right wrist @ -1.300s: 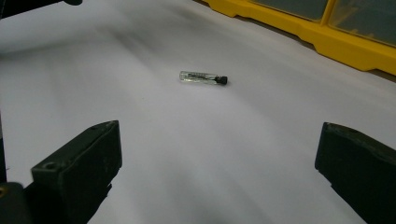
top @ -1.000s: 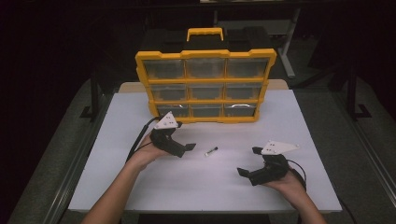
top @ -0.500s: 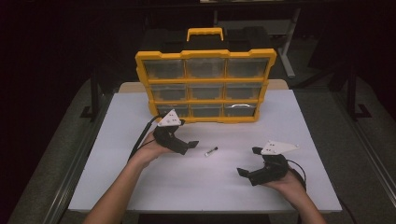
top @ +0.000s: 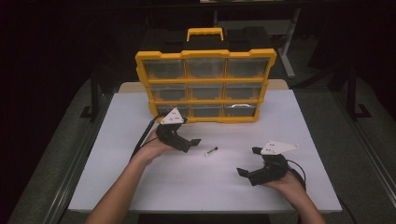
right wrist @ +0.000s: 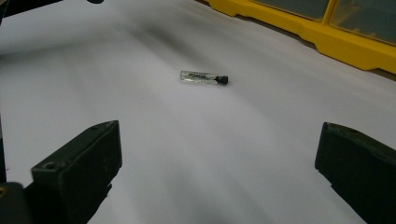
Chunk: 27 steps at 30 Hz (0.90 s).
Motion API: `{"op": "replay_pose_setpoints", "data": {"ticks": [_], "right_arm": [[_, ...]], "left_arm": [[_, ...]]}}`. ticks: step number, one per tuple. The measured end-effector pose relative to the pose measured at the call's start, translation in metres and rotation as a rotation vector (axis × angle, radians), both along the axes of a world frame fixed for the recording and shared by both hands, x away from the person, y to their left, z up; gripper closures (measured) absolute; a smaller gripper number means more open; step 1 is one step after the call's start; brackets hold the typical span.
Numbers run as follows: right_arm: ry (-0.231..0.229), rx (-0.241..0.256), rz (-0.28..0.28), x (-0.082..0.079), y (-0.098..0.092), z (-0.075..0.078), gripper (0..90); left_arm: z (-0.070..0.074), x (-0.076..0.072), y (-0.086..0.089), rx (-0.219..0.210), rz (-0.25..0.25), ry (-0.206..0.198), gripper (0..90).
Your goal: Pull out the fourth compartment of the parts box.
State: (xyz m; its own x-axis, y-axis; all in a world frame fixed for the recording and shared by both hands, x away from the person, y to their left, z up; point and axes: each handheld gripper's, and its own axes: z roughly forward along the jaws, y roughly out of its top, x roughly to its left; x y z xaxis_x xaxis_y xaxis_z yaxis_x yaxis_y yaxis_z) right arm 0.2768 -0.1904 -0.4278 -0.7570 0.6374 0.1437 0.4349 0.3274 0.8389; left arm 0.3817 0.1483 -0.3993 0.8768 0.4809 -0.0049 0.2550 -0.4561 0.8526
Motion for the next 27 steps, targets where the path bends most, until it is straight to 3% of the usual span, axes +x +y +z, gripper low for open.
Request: {"op": "replay_pose_setpoints", "data": {"ticks": [22,27], "right_arm": [[-0.007,-0.009,0.004,-0.0005,-0.0006,0.0004,0.1],[-0.008,-0.006,0.005,-0.0001,-0.0002,-0.0001,0.1]], "left_arm": [[-0.0029,0.0085,-0.0062,-0.01,-0.017,-0.009,0.1],[-0.0038,0.008,-0.0067,-0.003,-0.027,-0.039,0.1]]}}
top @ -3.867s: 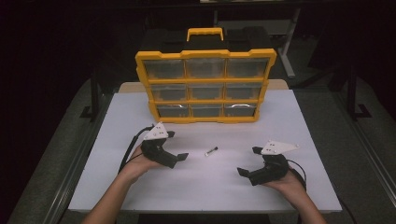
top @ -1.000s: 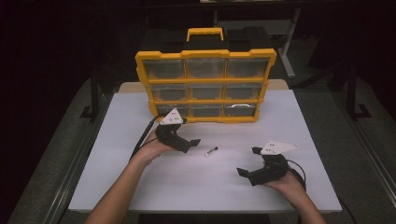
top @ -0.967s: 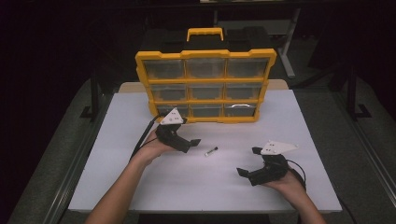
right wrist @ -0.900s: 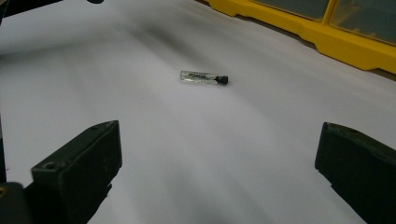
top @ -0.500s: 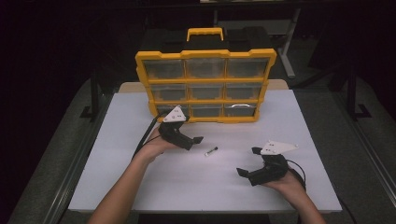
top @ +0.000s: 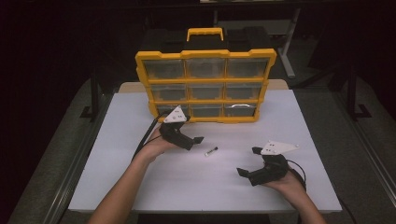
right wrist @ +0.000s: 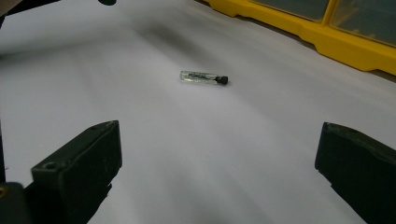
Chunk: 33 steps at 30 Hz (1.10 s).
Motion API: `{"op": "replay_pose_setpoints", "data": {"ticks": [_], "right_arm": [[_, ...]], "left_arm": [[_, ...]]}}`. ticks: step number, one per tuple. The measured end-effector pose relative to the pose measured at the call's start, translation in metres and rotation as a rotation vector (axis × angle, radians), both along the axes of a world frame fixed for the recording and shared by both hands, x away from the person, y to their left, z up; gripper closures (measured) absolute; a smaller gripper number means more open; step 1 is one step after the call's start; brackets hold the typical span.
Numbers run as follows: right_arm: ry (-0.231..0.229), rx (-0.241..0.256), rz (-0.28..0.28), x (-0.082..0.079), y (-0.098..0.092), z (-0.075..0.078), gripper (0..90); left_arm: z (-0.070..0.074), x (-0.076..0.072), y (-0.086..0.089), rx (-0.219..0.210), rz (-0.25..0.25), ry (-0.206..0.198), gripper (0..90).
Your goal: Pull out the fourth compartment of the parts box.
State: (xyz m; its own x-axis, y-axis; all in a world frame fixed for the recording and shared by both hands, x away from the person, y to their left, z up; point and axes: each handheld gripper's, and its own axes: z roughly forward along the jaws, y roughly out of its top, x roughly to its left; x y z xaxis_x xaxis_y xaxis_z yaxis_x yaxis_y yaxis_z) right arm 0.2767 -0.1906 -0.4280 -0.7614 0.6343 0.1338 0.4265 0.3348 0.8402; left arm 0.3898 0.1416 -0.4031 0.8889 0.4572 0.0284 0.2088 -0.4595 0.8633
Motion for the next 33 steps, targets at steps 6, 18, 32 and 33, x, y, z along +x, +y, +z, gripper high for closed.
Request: {"op": "replay_pose_setpoints", "data": {"ticks": [6,18,32,33], "right_arm": [[0.003,0.0,0.005,-0.0008,0.0006,-0.0002,0.1],[0.001,0.003,0.006,0.0001,0.0005,-0.0003,0.1],[0.004,0.01,0.003,0.0003,0.0007,-0.0004,0.1],[0.004,0.01,0.003,0.0003,0.0007,-0.0004,0.1]], "left_arm": [[0.0009,-0.0023,-0.0014,0.002,-0.018,-0.025,0.1],[-0.0026,-0.0043,-0.0039,0.049,-0.05,-0.079,0.1],[-0.0026,-0.0048,-0.0019,0.083,-0.054,-0.133,0.1],[-0.0026,-0.0048,-0.0018,0.085,-0.054,-0.137,0.1]]}}
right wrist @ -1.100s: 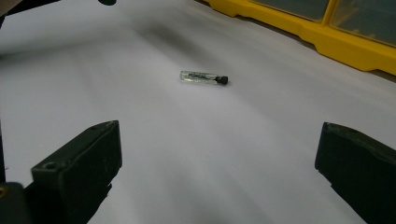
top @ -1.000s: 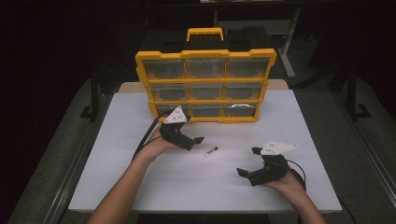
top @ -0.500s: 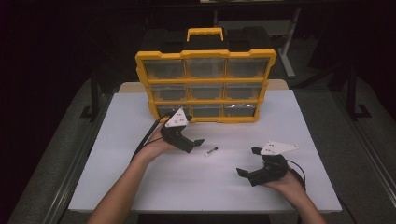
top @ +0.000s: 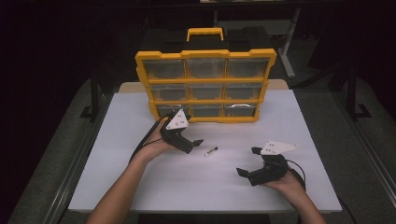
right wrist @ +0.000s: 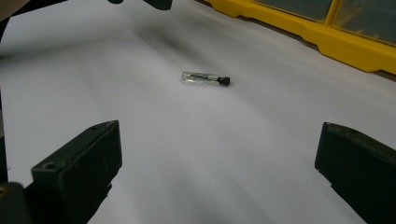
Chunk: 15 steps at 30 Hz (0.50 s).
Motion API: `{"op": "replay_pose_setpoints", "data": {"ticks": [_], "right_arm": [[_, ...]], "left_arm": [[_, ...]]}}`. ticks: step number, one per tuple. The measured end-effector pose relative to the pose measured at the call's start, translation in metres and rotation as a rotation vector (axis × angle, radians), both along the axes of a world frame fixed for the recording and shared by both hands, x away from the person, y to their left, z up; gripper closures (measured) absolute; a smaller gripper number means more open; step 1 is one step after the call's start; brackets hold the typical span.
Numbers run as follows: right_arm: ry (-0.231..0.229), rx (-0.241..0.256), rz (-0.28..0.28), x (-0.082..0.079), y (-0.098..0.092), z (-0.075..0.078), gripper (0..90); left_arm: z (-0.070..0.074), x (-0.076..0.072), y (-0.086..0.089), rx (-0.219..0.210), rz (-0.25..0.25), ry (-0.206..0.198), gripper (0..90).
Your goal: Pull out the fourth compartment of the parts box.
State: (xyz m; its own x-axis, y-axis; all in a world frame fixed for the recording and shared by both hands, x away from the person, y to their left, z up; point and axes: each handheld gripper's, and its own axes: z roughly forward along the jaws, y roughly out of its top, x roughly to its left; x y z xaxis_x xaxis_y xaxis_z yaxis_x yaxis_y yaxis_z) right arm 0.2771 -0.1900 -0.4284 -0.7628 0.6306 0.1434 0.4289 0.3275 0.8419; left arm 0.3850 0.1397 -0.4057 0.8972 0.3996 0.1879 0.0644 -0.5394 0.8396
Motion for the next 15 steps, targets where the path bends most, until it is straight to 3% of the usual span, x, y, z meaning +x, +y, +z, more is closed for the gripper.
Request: {"op": "replay_pose_setpoints", "data": {"ticks": [15], "right_arm": [[-0.001,-0.002,-0.003,0.0002,-0.0002,-0.0001,0.1]], "left_arm": [[0.0002,-0.0005,0.0006,0.016,-0.009,-0.048,0.1]]}}
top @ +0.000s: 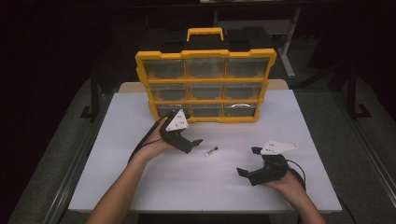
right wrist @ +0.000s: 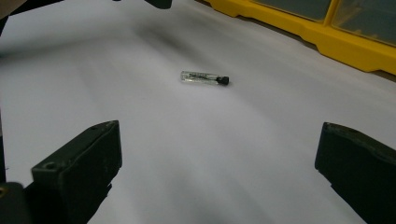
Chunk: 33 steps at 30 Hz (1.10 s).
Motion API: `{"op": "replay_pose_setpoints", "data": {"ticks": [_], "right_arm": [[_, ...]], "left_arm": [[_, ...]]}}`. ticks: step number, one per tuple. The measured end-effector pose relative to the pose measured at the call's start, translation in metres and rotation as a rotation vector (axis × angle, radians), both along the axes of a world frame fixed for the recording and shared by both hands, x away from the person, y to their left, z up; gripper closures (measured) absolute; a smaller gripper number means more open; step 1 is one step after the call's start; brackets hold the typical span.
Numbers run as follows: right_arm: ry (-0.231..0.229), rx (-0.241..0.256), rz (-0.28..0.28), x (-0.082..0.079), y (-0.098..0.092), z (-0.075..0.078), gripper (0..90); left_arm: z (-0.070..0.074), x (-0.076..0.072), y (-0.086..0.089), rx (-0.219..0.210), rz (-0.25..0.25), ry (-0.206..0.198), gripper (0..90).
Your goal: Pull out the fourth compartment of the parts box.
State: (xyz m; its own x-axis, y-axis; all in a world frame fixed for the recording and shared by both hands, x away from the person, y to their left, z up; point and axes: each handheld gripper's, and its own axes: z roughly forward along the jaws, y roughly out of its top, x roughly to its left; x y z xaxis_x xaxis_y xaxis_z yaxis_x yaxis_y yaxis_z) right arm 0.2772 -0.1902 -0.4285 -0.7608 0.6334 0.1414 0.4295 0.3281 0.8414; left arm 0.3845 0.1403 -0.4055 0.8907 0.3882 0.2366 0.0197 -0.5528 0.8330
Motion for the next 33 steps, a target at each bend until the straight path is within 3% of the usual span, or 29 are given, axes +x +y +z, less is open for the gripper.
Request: {"op": "replay_pose_setpoints", "data": {"ticks": [11,28,33], "right_arm": [[0.0,-0.004,0.005,0.0001,-0.0004,-0.0003,0.1],[-0.001,-0.011,0.007,0.0003,-0.0002,-0.0008,0.1],[-0.002,-0.012,0.007,0.0002,-0.0001,-0.0008,0.1]], "left_arm": [[0.0001,-0.0017,-0.0017,0.013,-0.009,-0.034,0.1],[-0.0018,-0.0048,-0.0052,0.09,-0.017,-0.116,0.1],[-0.0027,-0.0065,-0.0068,0.092,-0.016,-0.133,0.1]]}}
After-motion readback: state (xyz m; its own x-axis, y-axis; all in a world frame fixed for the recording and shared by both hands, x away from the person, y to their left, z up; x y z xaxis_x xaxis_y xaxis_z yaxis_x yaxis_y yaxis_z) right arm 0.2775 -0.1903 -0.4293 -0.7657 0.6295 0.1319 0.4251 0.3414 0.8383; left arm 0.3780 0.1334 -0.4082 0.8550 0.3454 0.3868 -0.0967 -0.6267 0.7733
